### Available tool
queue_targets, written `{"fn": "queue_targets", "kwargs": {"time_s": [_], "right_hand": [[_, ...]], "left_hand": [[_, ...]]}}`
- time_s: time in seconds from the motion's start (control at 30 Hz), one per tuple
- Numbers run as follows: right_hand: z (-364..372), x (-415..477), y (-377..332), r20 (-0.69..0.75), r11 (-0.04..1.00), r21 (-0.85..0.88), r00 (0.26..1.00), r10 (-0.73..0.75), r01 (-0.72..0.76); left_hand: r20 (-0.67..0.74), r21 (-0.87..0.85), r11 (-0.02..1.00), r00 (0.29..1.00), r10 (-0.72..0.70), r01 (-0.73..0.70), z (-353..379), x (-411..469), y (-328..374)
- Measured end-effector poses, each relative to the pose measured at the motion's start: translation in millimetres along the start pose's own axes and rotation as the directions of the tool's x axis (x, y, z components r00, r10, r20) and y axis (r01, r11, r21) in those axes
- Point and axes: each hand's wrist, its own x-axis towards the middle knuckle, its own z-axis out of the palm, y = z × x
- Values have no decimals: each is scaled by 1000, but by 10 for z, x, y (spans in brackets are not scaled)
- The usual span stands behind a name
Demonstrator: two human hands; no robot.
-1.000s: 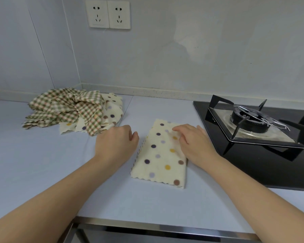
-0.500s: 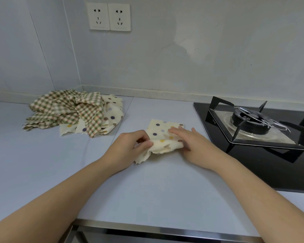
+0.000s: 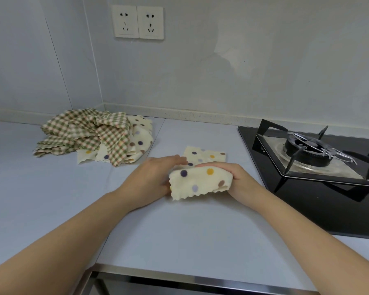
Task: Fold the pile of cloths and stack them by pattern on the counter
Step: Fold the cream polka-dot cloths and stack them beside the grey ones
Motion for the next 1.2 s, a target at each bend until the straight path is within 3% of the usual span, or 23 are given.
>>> {"fn": "queue_targets", "kwargs": {"time_s": [0.1, 0.3, 0.37, 0.5, 0.67, 0.77, 0.83, 0.9, 1.0, 1.1, 1.2], "right_hand": [[-25, -24, -77, -37, 1000, -13, 999, -7, 6], [-38, 43, -96, -367, 988, -43, 922, 123, -149], [-32, 77, -82, -415, 963, -129, 895, 164, -236], [1, 57, -130, -412, 870, -330, 885, 217, -367], [50, 46, -157, -346, 754, -508, 900, 265, -417], [52, 42, -164, -316, 733, -534, 904, 289, -421], [46, 35, -184, -311, 700, -578, 907, 285, -419], [32, 29, -185, -309, 637, -653, 913, 268, -408], [5, 20, -154, -270, 627, -691, 933, 239, -360], [-21, 12, -139, -156, 744, -624, 971, 179, -238], [-3, -7, -191, -67, 819, -559, 992, 109, -128]], "left_hand": [[25, -231, 964, 991, -128, 130, 19, 3, 86], [20, -482, 770, 884, -467, 418, -35, 99, 277], [28, -475, 740, 848, -529, 477, -21, 131, 296], [91, -279, 723, 766, -636, 632, 18, 173, 335], [36, 137, 776, 780, -625, 616, 9, 117, 386], [-166, 309, 863, 916, -364, 399, 13, 78, 351], [-85, 315, 925, 977, -196, 213, 18, 79, 306], [73, 286, 951, 987, -144, 117, 41, 82, 292], [-1, 126, 965, 973, -231, 229, 18, 98, 315], [-75, 6, 931, 928, -364, 366, -18, 125, 271], [74, 71, 893, 891, -448, 444, -22, 111, 211]]}}
